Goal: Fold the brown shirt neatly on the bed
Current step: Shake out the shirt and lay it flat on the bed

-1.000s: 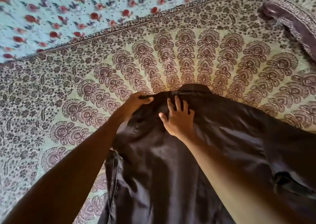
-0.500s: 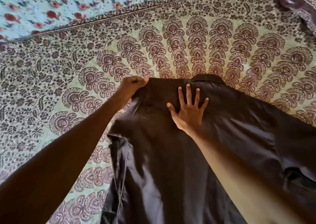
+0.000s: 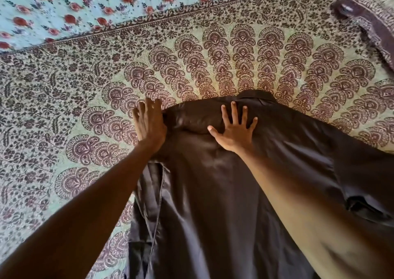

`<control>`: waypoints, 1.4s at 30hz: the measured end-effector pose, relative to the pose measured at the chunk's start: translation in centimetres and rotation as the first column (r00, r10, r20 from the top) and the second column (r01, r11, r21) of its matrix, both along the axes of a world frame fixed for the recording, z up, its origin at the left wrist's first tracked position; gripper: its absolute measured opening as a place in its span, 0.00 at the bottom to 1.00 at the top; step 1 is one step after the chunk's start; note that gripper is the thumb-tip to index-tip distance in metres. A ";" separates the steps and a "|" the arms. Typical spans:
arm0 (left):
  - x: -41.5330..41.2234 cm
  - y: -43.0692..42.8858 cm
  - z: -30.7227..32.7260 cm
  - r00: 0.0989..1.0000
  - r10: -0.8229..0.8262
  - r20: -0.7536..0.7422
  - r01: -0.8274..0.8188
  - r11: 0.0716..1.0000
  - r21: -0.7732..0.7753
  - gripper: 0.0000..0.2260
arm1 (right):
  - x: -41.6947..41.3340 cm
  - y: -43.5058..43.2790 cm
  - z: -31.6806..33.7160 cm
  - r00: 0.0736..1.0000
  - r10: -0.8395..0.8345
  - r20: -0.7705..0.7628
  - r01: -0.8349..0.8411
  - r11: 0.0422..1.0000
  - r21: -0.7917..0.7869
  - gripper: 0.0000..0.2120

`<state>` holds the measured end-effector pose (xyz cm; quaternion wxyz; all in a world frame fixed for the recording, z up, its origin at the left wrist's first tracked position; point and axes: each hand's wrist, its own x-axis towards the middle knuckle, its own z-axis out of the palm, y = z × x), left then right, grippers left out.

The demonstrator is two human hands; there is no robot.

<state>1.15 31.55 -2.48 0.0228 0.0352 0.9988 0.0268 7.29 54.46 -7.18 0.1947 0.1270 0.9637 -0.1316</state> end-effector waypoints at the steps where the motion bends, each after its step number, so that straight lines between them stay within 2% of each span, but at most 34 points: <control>1: 1.4 0.1 0.1 0.998 -0.026 -0.054 0.027 0.999 0.023 0.21 | 0.0 0.1 0.4 1.000 0.002 -0.005 -0.002 1.000 -0.003 0.40; 3: 5.0 0.6 0.4 0.976 -0.191 -0.103 0.196 0.980 0.035 0.18 | 0.7 -0.1 1.6 0.993 -0.018 -0.118 0.021 0.999 0.029 0.35; 5: 9.1 0.9 0.4 0.899 -0.430 -0.086 0.437 0.895 0.090 0.15 | 3.1 -1.0 3.0 0.956 -0.043 -0.292 0.068 0.995 0.078 0.27; 7: 13.1 -0.1 -0.1 0.848 -0.529 -0.033 0.529 0.842 0.107 0.14 | 7.1 -2.7 4.0 0.905 -0.052 -0.422 0.081 0.995 0.050 0.19; 9: 16.5 -1.5 -0.5 0.914 -0.406 -0.014 0.405 0.907 0.115 0.14 | 11.9 -4.8 4.5 0.891 -0.069 -0.449 0.059 0.998 -0.038 0.14; 11: 19.9 -3.0 -0.5 0.992 -0.126 0.031 0.115 0.963 0.244 0.14 | 17.2 -7.2 4.5 0.915 -0.063 -0.398 0.026 0.995 -0.099 0.12; 13: 22.8 -4.7 -1.0 0.977 0.093 0.192 -0.165 0.900 0.403 0.13 | 22.1 -9.3 4.0 0.941 -0.047 -0.336 0.004 0.992 -0.128 0.11; 15: 25.7 -6.4 -1.2 0.927 0.172 0.334 -0.321 0.824 0.467 0.11 | 26.8 -11.0 3.5 0.954 -0.022 -0.298 -0.020 0.990 -0.137 0.10; 17: 29.0 -7.8 -0.8 0.899 0.125 0.419 -0.319 0.842 0.434 0.12 | 31.0 -12.3 3.5 0.964 -0.007 -0.267 -0.033 0.989 -0.145 0.10; 20: 32.8 -8.9 -0.1 0.831 0.068 0.552 -0.264 0.921 0.285 0.20 | 36.0 -14.1 4.3 0.973 -0.049 -0.227 0.003 0.980 -0.197 0.09; 23: 35.6 -10.4 -0.2 0.759 0.052 0.649 -0.310 0.905 0.291 0.21 | 40.0 -16.1 5.0 0.977 -0.044 -0.208 -0.001 0.977 -0.213 0.10; 25: 37.4 -12.0 -0.3 0.765 0.072 0.640 -0.344 0.886 0.311 0.18 | 42.1 -17.3 5.0 0.992 -0.038 -0.123 0.009 0.973 -0.229 0.12; 27: 39.2 -13.8 -0.1 0.769 0.113 0.629 -0.349 0.899 0.265 0.16 | 44.2 -18.4 4.6 0.999 -0.013 -0.037 0.004 0.975 -0.224 0.18; 29: 40.7 -15.3 0.3 0.754 0.161 0.637 -0.364 0.909 0.201 0.14 | 45.6 -19.1 4.1 1.000 0.002 -0.030 -0.008 0.977 -0.212 0.25; 32: 43.3 -17.3 0.4 0.727 0.152 0.669 -0.336 0.929 0.154 0.12 | 47.0 -20.4 4.1 0.999 0.002 -0.048 -0.013 0.971 -0.240 0.28; 36: 46.1 -19.5 0.2 0.762 0.121 0.636 -0.288 0.943 0.166 0.09 | 49.0 -22.5 4.0 0.998 0.051 -0.048 -0.062 0.968 -0.243 0.29; 40: 48.6 -20.6 0.3 0.772 0.226 0.594 -0.410 0.891 0.194 0.07 | 51.3 -25.1 4.1 0.994 0.104 -0.027 -0.107 0.974 -0.201 0.32; 42: 49.7 -21.0 0.2 0.774 0.216 0.596 -0.424 0.876 0.232 0.07 | 52.4 -26.2 3.9 0.995 0.095 -0.025 -0.098 0.981 -0.169 0.34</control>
